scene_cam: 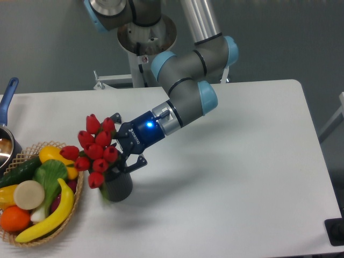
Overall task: Insert the flowers into the vase
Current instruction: 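Push the tulip bunch further down into the vase, then open the gripper to release the tulips in the vase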
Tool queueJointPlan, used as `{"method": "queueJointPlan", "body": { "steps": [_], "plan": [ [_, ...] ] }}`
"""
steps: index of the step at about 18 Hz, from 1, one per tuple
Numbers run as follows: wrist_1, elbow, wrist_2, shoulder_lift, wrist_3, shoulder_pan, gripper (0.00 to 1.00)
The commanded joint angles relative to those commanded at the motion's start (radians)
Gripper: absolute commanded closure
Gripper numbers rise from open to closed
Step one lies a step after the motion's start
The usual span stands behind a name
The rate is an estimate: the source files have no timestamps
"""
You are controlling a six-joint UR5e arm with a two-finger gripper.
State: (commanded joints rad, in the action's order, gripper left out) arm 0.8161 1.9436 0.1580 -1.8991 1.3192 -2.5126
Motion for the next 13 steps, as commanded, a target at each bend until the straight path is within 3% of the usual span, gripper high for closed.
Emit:
{"method": "queueJointPlan", "body": {
  "steps": [2, 5, 13],
  "plan": [
    [0.0, 0.0, 0.002, 0.014, 0.005, -0.009, 0.0],
    [0.003, 0.006, 0.119, 0.051, 0.006, -0.026, 0.0],
    [0.003, 0.006, 0.213, 0.063, 0.009, -0.018, 0.0]
  ]
}}
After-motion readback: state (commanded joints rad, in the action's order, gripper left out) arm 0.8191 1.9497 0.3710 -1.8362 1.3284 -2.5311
